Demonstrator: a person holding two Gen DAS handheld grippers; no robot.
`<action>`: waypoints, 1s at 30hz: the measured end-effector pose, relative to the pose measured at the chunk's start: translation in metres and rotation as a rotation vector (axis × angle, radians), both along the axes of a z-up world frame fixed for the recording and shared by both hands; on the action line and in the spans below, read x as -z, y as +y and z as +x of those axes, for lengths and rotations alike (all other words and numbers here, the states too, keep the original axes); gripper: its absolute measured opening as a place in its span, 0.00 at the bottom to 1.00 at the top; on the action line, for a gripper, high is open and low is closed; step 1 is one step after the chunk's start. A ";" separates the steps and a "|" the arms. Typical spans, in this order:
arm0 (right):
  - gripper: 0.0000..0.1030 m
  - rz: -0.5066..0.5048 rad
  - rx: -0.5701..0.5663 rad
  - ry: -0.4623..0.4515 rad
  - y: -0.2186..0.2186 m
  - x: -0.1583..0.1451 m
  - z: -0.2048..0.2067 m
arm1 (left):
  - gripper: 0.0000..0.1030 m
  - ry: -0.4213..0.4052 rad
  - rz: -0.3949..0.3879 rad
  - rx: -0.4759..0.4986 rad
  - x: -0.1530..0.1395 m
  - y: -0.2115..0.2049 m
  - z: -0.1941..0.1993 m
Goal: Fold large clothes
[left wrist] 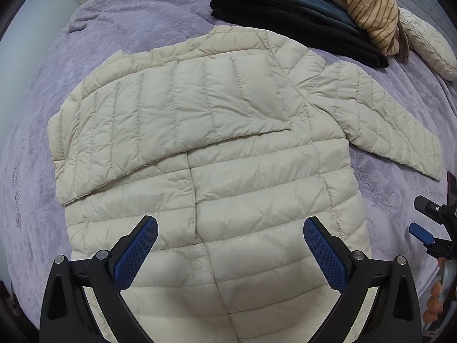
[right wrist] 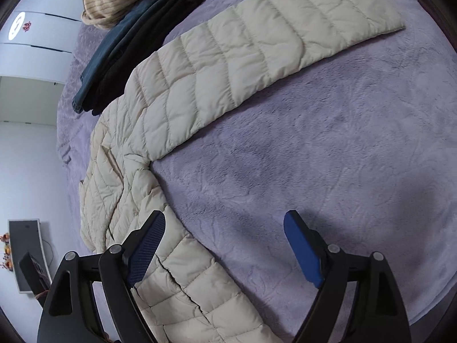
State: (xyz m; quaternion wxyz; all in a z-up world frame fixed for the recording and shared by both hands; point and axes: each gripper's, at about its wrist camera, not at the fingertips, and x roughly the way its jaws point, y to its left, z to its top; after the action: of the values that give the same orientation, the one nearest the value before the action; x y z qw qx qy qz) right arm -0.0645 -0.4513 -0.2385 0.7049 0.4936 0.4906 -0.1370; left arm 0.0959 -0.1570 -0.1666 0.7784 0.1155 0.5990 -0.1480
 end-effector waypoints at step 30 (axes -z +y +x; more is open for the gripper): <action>1.00 0.267 0.417 -0.263 -0.153 0.063 0.021 | 0.99 0.026 0.011 0.003 0.029 -0.052 0.001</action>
State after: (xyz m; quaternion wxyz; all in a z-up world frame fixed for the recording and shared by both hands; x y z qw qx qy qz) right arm -0.0436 -0.6045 -0.3016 0.6479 0.6858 0.2966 -0.1480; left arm 0.0965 -0.2093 -0.1958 0.7698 0.1185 0.6096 -0.1473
